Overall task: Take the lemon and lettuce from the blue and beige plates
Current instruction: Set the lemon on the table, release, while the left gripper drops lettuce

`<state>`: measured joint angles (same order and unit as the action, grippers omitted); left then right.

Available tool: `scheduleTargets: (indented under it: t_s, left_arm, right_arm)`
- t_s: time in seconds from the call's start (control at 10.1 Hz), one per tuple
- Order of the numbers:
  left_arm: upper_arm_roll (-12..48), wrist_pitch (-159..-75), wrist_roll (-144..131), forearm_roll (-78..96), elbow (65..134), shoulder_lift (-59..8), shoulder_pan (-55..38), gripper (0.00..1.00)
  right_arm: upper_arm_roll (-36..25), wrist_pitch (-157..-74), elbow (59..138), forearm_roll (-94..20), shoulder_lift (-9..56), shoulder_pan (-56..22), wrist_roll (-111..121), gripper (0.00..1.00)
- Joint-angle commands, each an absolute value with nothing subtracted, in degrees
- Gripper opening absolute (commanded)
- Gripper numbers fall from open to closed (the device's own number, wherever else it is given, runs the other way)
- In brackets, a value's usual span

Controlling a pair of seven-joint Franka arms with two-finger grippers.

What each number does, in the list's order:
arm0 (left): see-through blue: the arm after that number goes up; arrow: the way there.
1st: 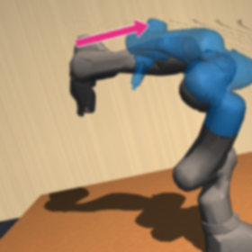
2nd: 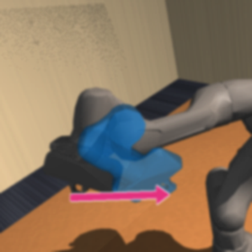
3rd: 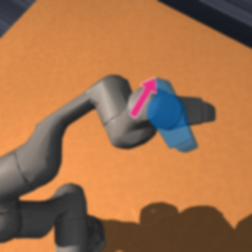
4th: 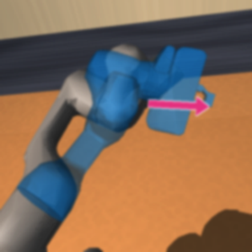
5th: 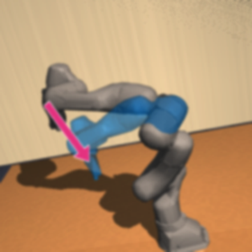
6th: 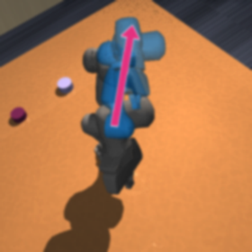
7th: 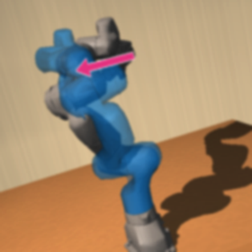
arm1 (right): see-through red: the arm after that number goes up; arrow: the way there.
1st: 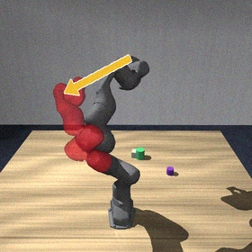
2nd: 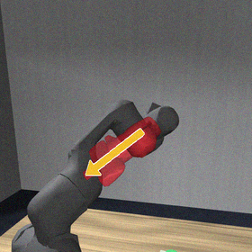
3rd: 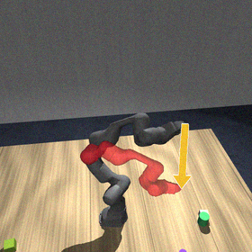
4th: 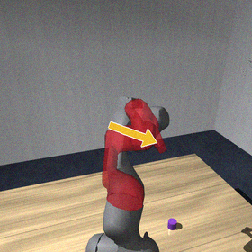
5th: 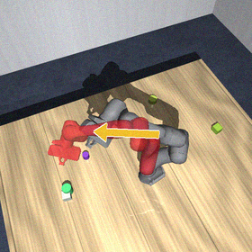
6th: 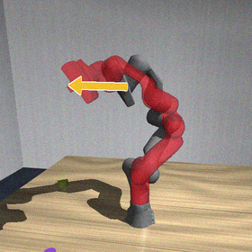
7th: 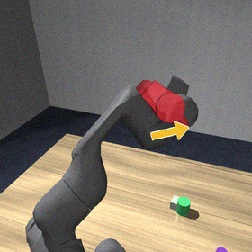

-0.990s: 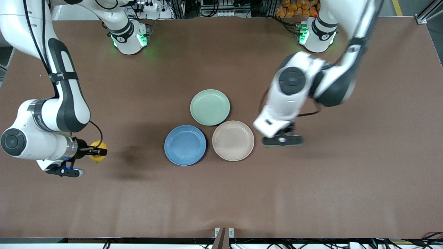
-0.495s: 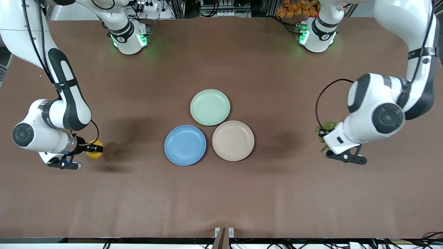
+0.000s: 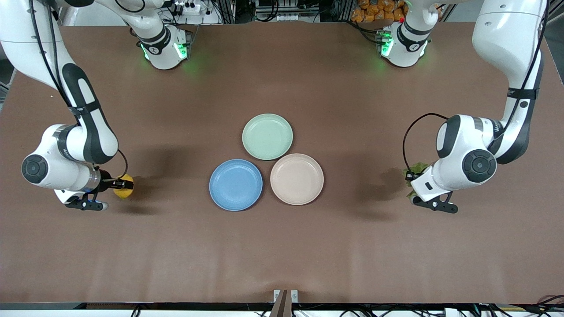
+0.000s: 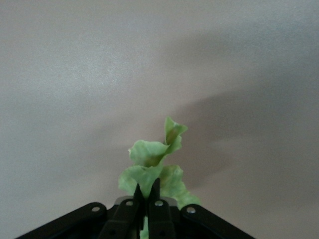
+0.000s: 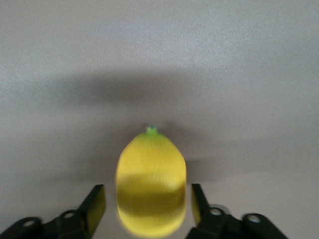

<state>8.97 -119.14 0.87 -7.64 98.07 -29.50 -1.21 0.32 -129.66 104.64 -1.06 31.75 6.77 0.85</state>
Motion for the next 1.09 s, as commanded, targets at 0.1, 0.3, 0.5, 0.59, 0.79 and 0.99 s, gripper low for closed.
scheduleTargets:
  t_s: [0.1,0.3,0.5,0.59,0.79,0.99]
  left_arm:
    - [9.32,-118.75,1.41,-8.88,97.13,-24.72,0.70,1.00]
    - [9.23,-112.01,1.49,-8.79,93.19,-20.58,0.96,1.00]
    - [9.40,-103.84,1.49,-7.74,88.53,-17.60,1.14,1.00]
    - [9.49,-100.58,1.41,-8.00,86.85,-14.79,1.06,1.00]
    - [10.02,-96.17,1.41,-8.27,84.64,-8.64,0.97,1.00]
    - [9.84,-91.86,1.58,-7.82,84.73,-4.85,1.06,1.00]
  right_arm:
    - [1.32,-119.33,99.09,-0.70,27.61,7.29,1.49,1.00]
    - [1.75,-106.67,90.40,-1.14,24.80,7.12,1.23,1.00]
    - [1.76,-101.27,86.23,-1.14,20.50,6.16,0.88,1.00]
    - [1.76,-98.81,86.13,-1.06,17.09,5.98,1.23,1.00]
    - [1.85,-94.76,86.04,-1.14,11.28,5.72,1.32,1.00]
    - [1.93,-92.83,84.22,-1.05,8.36,4.66,1.49,1.00]
